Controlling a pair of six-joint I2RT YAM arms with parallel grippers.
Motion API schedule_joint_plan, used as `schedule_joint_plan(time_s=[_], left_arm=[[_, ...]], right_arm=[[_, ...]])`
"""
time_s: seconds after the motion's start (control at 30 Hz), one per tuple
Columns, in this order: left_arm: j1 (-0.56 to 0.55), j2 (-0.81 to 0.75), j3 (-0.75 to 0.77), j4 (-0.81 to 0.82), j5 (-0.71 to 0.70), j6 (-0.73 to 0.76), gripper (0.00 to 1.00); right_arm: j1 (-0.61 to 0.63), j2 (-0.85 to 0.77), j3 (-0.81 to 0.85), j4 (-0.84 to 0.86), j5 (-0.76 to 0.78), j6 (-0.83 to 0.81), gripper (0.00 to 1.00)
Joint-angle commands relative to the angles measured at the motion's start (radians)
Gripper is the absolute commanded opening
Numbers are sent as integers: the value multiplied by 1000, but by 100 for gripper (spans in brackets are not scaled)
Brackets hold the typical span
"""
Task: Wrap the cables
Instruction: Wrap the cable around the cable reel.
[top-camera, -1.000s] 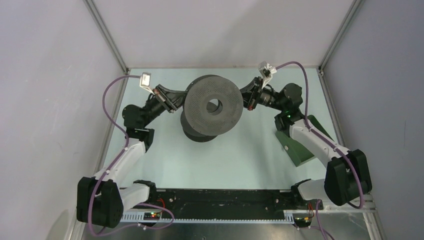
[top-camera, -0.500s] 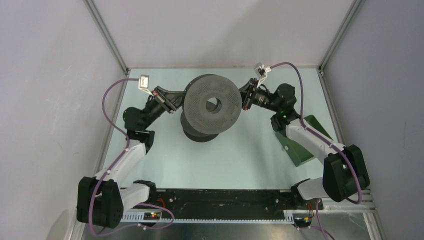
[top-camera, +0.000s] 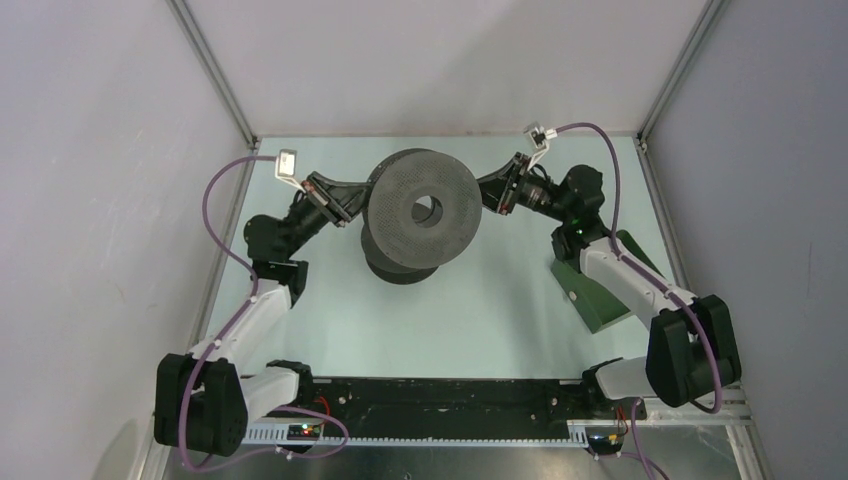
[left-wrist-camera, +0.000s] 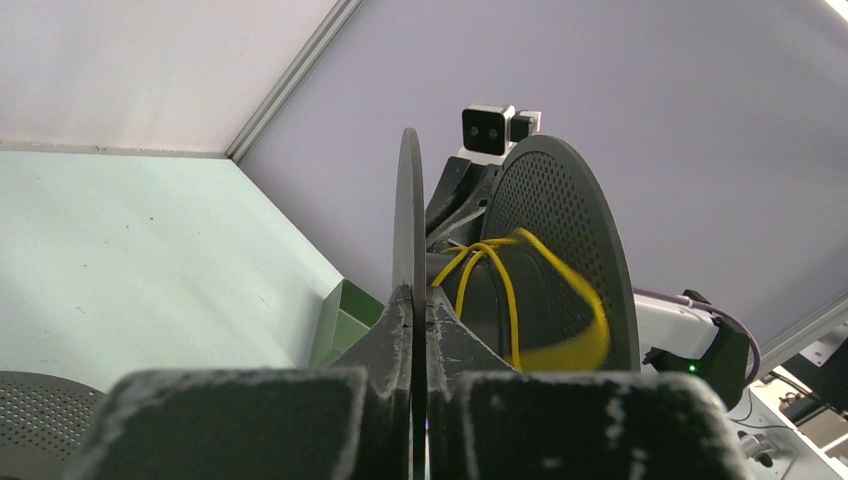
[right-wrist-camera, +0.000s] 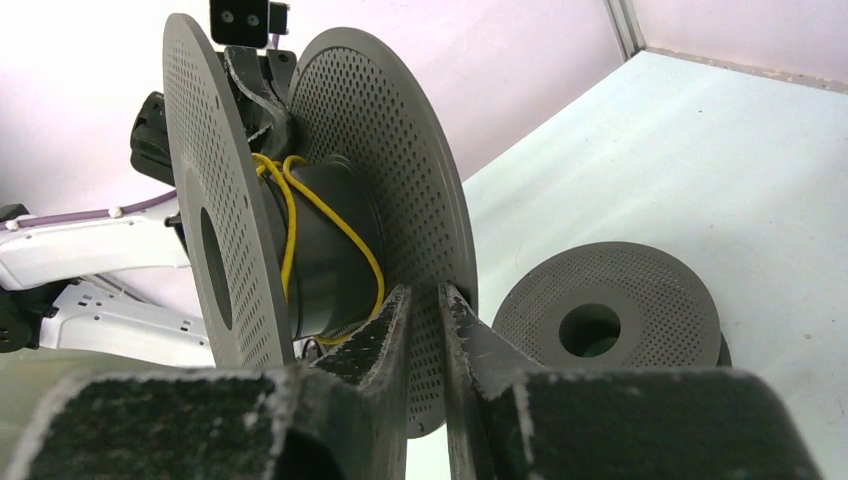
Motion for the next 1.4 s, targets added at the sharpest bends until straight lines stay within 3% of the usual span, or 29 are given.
schedule_joint_plan(time_s=[0.0, 0.43, 0.6, 0.8, 1.03, 1.2, 1.37], left_arm=[[5, -15, 41, 128, 31, -48, 0], [20, -4, 31, 139, 20, -81, 0], [32, -21, 28, 143, -2, -103, 0], [36, -35, 33, 143, -3, -119, 0], [54, -33, 61, 149, 89, -127, 0], [53, -32, 96, 169, 158, -143, 0], [55, -23, 144, 197, 244, -170, 0]], right_arm=[[-23, -39, -7, -13, -15, 6, 20], [-65, -95, -16, -64, -30, -6, 21], [-83, -177, -28, -255, 40, -186, 27], [-86, -288, -112, -285, 88, -381, 40], [-106, -301, -177, -282, -129, -632, 54], [-112, -229, -177, -192, -278, -638, 59], [-109, -175, -177, -64, -332, -604, 61]])
